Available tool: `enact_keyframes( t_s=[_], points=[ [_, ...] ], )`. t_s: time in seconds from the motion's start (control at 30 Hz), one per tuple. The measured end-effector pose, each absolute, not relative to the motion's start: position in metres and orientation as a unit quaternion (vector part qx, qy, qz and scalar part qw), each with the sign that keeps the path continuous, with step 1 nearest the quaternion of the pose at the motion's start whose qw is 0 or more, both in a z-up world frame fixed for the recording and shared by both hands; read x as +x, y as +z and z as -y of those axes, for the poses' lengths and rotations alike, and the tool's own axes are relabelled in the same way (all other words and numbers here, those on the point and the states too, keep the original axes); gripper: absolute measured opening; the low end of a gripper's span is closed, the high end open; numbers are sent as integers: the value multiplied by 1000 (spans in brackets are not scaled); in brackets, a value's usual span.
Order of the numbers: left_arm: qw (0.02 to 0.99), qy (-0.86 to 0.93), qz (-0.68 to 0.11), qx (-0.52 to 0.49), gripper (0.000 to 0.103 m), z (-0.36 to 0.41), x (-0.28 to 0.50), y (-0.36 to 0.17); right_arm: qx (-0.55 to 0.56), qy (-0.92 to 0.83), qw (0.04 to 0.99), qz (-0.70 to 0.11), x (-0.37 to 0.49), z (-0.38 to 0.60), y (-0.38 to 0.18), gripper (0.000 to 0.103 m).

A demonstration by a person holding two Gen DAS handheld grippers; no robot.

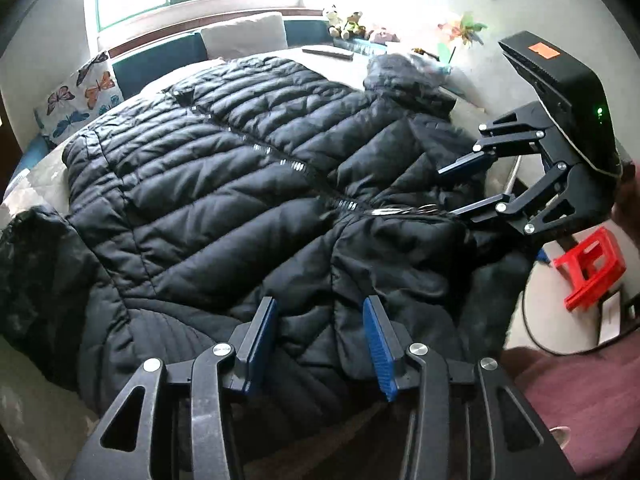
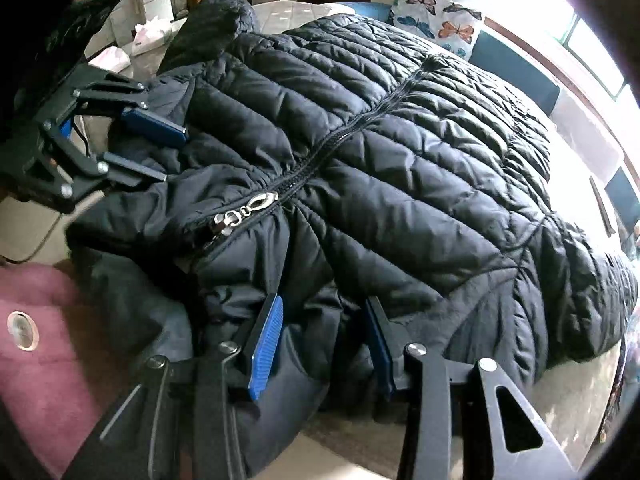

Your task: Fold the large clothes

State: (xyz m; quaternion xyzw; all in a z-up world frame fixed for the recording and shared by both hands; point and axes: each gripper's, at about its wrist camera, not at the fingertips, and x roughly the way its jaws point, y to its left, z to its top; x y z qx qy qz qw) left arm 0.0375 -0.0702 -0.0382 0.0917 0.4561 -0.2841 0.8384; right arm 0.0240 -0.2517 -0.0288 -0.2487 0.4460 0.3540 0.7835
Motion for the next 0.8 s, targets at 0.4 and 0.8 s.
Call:
enact_keyframes(
  t_s=[0.4, 0.8],
  points=[
    [822, -327, -456, 99, 54, 91, 35, -49, -128, 371, 790, -471, 32, 277, -34, 48],
    [832, -346, -432, 36, 54, 92, 81, 18, 97, 194, 880, -423, 140, 460, 16, 51]
  ],
)
